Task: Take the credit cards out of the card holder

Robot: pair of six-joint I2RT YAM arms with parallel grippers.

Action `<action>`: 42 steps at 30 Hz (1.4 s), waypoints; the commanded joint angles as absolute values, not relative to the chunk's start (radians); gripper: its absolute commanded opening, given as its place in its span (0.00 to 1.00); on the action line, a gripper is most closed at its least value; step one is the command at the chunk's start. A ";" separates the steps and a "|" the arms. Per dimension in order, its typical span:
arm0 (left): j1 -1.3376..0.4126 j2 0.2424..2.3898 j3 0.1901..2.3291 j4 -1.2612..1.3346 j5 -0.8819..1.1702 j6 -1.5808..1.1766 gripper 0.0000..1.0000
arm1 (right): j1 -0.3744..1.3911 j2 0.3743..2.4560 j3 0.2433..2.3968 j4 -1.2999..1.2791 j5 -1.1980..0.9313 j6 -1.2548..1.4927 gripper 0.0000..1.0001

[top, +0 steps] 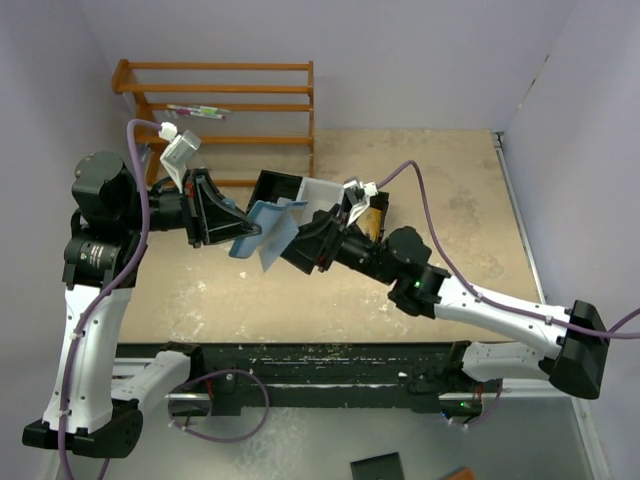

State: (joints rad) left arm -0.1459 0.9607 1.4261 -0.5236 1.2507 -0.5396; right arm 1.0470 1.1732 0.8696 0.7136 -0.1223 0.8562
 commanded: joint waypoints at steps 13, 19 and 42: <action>-0.150 0.947 1.424 -0.548 1.341 -0.512 0.00 | 1.047 1.095 1.236 0.153 -0.005 0.245 0.64; -0.150 0.951 1.430 -0.537 1.355 -0.531 0.00 | 1.049 1.138 1.282 0.110 -0.134 0.202 0.65; -0.150 0.950 1.430 -0.374 1.401 -0.696 0.00 | 1.005 0.782 0.772 0.397 -0.368 0.515 0.87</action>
